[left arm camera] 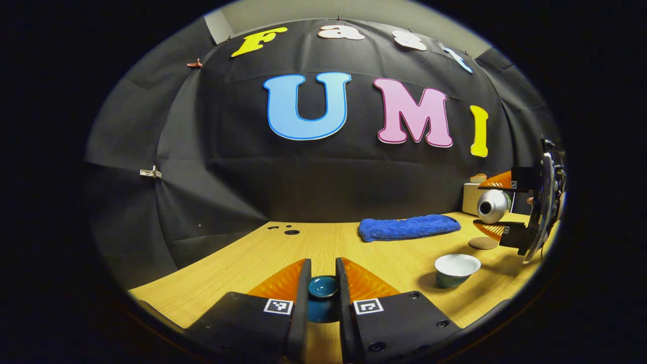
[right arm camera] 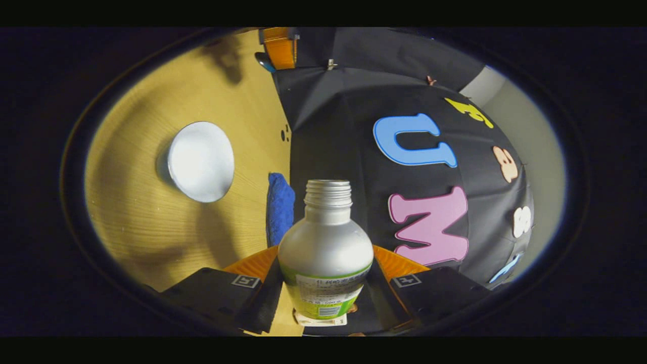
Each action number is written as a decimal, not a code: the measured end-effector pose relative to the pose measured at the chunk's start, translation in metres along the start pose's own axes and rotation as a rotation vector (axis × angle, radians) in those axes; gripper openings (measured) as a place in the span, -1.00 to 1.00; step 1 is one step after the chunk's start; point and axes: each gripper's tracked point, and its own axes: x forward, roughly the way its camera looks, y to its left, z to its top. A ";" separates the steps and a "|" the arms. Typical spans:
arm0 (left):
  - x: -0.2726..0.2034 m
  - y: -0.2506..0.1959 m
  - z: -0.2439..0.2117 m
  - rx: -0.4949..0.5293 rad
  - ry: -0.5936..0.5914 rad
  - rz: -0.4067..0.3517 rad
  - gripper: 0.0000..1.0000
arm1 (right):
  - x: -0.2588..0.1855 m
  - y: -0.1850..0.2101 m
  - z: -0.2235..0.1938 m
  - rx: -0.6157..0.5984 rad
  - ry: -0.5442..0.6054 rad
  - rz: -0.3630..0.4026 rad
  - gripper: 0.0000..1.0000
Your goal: Open the teacup lid with one hand, grasp the water bottle and pour water into the teacup with the other hand; after pouring, place the water bottle on the coaster and then close the teacup lid.
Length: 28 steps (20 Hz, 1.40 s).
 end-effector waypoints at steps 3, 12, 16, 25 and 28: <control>-0.002 0.001 0.000 0.000 0.000 0.000 -0.41 | 0.006 0.008 0.002 -0.054 -0.016 0.016 0.59; -0.001 0.000 0.000 0.000 0.002 0.000 -0.41 | 0.020 0.017 0.008 -0.214 -0.067 0.027 0.58; -0.002 -0.001 0.000 0.000 0.002 0.001 -0.41 | 0.021 0.022 0.011 -0.282 -0.093 0.022 0.58; -0.002 -0.001 -0.001 -0.001 0.002 0.001 -0.41 | 0.024 0.020 0.012 -0.370 -0.106 0.008 0.58; -0.002 -0.001 -0.001 -0.001 0.002 0.001 -0.41 | 0.023 0.016 0.010 -0.391 -0.106 -0.005 0.58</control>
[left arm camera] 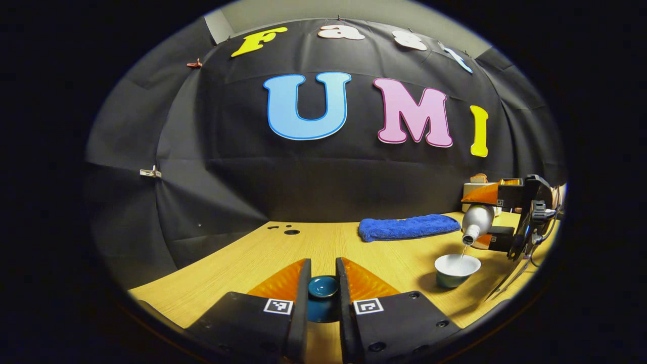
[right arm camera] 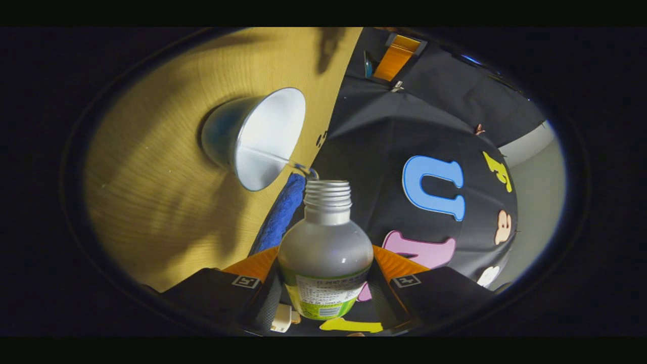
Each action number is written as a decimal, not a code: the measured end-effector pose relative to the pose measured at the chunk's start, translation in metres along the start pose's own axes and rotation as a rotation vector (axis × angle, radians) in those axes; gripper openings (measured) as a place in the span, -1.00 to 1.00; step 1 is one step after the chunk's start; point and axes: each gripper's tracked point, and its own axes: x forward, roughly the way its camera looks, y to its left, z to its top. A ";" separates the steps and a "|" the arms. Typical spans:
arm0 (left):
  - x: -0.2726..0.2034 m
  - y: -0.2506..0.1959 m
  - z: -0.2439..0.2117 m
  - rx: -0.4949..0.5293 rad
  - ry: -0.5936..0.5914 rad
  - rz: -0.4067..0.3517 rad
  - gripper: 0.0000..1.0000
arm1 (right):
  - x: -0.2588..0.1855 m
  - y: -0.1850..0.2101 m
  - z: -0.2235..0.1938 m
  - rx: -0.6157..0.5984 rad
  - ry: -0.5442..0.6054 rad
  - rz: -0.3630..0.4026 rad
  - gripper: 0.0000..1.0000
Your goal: Open the teacup lid with one hand, grasp the water bottle and pour water into the teacup with the other hand; after pouring, place the water bottle on the coaster and then close the teacup lid.
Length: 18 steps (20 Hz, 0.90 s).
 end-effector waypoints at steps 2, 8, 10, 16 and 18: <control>0.000 0.000 0.000 0.000 0.000 0.000 -0.41 | 0.000 -0.005 -0.001 -0.030 0.001 -0.015 0.58; 0.001 0.000 -0.001 0.000 0.000 0.000 -0.41 | 0.000 -0.008 0.002 -0.082 -0.014 -0.030 0.51; -0.001 0.000 0.000 0.000 0.000 0.000 -0.41 | -0.001 -0.011 0.004 -0.118 -0.022 -0.047 0.51; 0.000 0.000 0.000 0.000 0.000 -0.001 -0.41 | -0.001 -0.018 0.004 -0.175 -0.025 -0.074 0.58; 0.000 0.000 0.000 0.000 0.000 -0.001 -0.41 | -0.001 -0.019 0.002 -0.183 -0.025 -0.074 0.58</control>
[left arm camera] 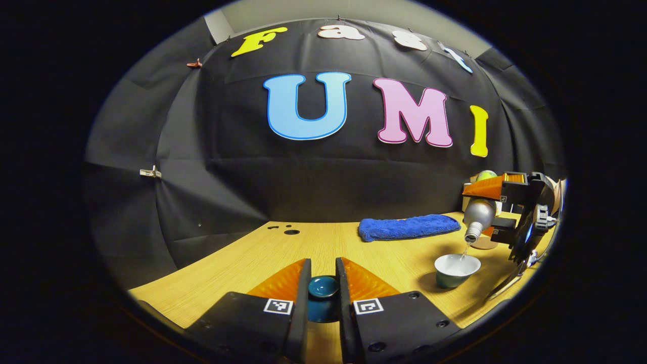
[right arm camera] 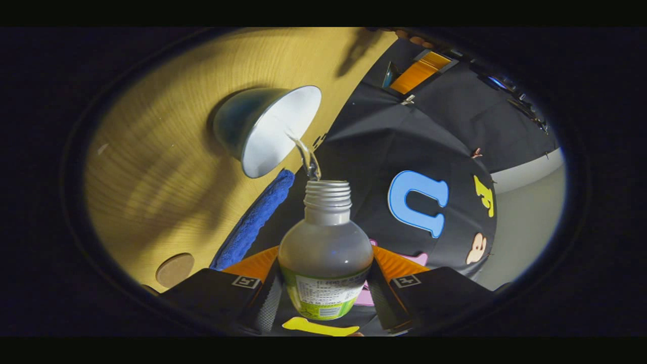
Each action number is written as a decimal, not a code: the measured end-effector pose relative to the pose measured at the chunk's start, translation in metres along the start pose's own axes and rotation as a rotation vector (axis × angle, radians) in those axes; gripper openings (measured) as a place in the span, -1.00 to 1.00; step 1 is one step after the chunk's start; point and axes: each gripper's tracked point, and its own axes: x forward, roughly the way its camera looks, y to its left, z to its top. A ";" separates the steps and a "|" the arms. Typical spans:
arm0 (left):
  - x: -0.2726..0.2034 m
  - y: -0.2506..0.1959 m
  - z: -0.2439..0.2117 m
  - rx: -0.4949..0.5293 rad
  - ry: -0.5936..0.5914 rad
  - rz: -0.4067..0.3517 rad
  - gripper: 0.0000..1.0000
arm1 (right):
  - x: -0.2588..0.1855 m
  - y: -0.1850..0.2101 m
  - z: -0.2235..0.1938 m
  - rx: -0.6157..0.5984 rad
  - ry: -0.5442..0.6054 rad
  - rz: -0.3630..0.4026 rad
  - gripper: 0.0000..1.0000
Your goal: Open the teacup lid with one hand, grasp the water bottle and pour water into the teacup with the other hand; after pouring, place the water bottle on the coaster and then close the teacup lid.
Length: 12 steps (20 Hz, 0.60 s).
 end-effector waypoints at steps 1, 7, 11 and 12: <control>0.000 0.000 0.000 0.000 0.000 0.000 -0.41 | 0.001 -0.002 0.001 -0.008 -0.002 -0.003 0.58; 0.000 0.000 0.000 0.000 0.000 0.000 -0.41 | 0.003 -0.014 0.002 -0.052 -0.018 -0.025 0.58; -0.001 0.000 0.000 0.001 0.000 -0.010 -0.41 | 0.005 -0.017 0.004 -0.077 -0.032 -0.030 0.58; -0.001 0.001 0.001 0.001 0.000 -0.010 -0.41 | 0.005 -0.019 0.005 -0.088 -0.034 -0.034 0.57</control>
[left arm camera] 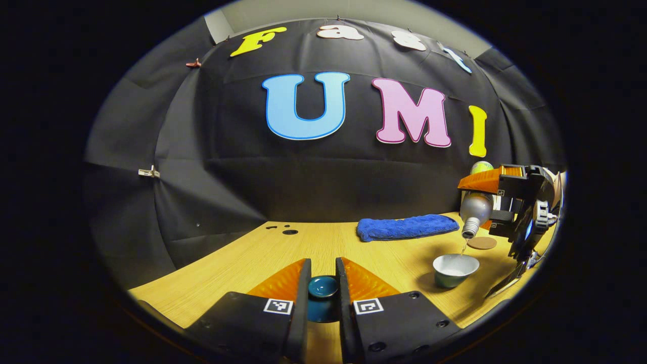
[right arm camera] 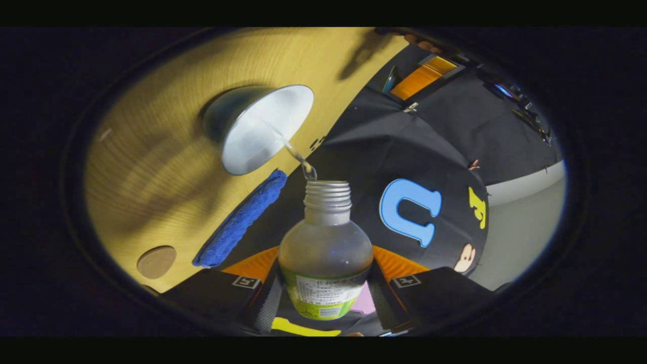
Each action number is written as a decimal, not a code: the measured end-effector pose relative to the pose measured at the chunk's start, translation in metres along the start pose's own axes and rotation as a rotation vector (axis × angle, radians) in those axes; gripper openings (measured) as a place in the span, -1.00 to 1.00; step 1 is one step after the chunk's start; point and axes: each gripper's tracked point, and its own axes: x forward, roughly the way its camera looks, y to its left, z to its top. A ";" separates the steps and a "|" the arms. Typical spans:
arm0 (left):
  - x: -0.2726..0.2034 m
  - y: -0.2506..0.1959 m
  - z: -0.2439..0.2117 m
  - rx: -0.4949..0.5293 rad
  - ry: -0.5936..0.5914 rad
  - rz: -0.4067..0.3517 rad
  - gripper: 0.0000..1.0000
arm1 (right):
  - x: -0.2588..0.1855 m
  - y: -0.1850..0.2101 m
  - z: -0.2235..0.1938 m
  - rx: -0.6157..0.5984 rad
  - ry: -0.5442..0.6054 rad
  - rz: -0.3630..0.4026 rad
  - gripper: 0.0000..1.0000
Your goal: Open the teacup lid with one hand, grasp the water bottle and pour water into the teacup with the other hand; after pouring, place the water bottle on the coaster and then close the teacup lid.
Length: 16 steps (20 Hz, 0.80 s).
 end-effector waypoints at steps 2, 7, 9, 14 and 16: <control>0.001 -0.001 0.000 0.001 0.000 0.000 -0.41 | 0.000 -0.002 0.000 -0.013 -0.004 -0.005 0.58; 0.000 0.000 0.000 0.001 0.001 -0.007 -0.41 | 0.001 -0.004 0.004 -0.045 -0.027 -0.016 0.57; 0.000 0.000 0.000 0.001 0.001 -0.008 -0.41 | 0.001 -0.006 0.005 -0.059 -0.036 -0.018 0.57; 0.001 -0.001 0.000 0.001 0.001 -0.009 -0.41 | 0.004 -0.007 0.006 -0.083 -0.056 -0.021 0.57; 0.001 -0.001 0.000 0.000 0.001 -0.009 -0.41 | 0.005 -0.008 0.005 -0.088 -0.059 -0.021 0.57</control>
